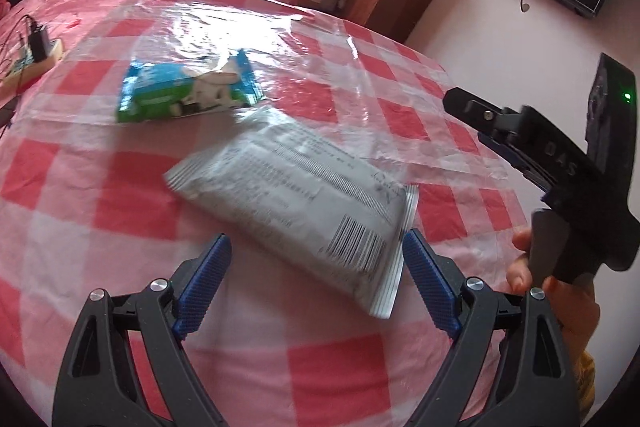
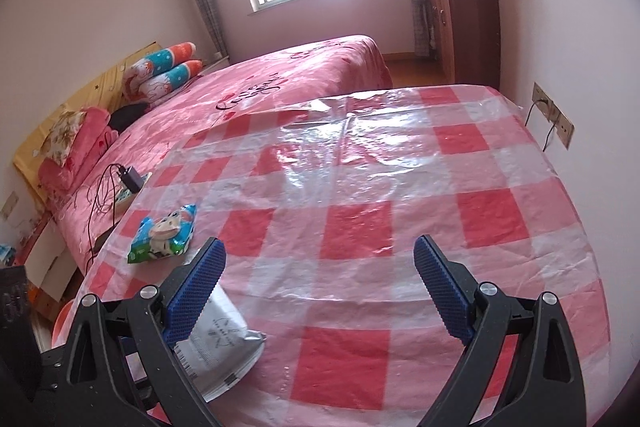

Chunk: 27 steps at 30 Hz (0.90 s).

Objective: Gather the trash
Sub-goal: 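Grasp the blue cow-print wipes pack with the left tool while right tool grasps the grey-white plastic package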

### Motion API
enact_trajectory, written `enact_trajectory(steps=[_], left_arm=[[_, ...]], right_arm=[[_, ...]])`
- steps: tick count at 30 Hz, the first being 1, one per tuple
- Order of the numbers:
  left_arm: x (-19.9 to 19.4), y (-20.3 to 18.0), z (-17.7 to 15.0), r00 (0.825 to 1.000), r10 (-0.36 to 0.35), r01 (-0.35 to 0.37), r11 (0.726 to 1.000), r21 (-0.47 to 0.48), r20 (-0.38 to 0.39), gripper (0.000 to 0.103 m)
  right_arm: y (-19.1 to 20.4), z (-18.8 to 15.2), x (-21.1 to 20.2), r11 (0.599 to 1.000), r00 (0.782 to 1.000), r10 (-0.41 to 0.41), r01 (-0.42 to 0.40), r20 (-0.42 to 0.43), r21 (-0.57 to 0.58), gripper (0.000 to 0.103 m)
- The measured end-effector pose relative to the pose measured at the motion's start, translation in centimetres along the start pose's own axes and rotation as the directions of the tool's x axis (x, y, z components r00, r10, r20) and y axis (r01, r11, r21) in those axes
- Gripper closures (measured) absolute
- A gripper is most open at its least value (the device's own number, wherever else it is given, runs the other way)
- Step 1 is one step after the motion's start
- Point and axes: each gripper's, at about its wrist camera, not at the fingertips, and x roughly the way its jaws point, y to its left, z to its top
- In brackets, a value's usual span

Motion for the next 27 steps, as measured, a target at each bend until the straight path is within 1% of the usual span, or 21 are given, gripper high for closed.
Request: enact_trajectory(steps=[3,6,11,12,14,17,20,23,24,26,27], left_arm=[[0.9,-0.6,0.7,1.000,0.004,-0.004,1.000,0.017,0.005,0.015],[1.9,-1.2,1.5,1.000,-0.016,0.016,0.999,0.032,0.009,0.015],[4.0,-3.3,2.8,0.999,-0.050,0.050,0.993,0.107,0.000,0.015],[4.5,-4.0,3.0,0.998,-0.068,0.069,0.990,0.126,-0.007,0.015],[5.0,-4.6,3.4,0.996,-0.088,0.089,0.985,0.145,-0.014,0.015],[4.9,-4.6,3.5,0.996,-0.090,0.092,0.982,0.163,-0.021,0.015],[3.3,-3.6,3.6,0.999,-0.054,0.053,0.982,0.180,0.005,0.015],[1.0,-0.9,4.2,0.999,-0.001,-0.005,0.987,0.160,0.040,0.015],[0.1,0.5,4.6,0.998,0.027,-0.034,0.991,0.126,0.058,0.015],[-0.8,2.4,5.3,0.995,0.059,-0.064,0.996,0.068,0.079,0.015],[-1.3,3.6,5.8,0.992,0.079,-0.082,0.996,0.025,0.097,0.015]], right_arm=[[-0.9,0.2,0.0,1.000,1.000,-0.002,0.002,-0.001,0.017,0.009],[-1.7,0.4,0.1,0.999,1.000,-0.005,0.006,-0.006,0.035,0.009],[-3.5,0.8,0.2,0.996,1.000,-0.009,0.010,-0.012,0.088,0.009],[-3.9,0.9,0.2,0.995,1.000,-0.007,0.009,-0.014,0.102,0.009],[-4.8,0.9,0.4,0.990,1.000,-0.002,0.005,-0.025,0.140,0.009],[-5.6,0.7,1.0,0.981,0.998,0.032,-0.021,-0.058,0.193,0.009],[-5.4,0.5,1.4,0.978,0.994,0.080,-0.063,-0.078,0.200,0.009],[-4.2,0.4,1.5,0.980,0.989,0.119,-0.103,-0.085,0.171,0.009],[-3.8,0.4,1.6,0.981,0.988,0.129,-0.114,-0.089,0.158,0.009],[-2.8,0.2,1.9,0.984,0.985,0.140,-0.127,-0.103,0.124,0.009],[-2.3,0.2,2.0,0.985,0.983,0.145,-0.132,-0.111,0.111,0.009]])
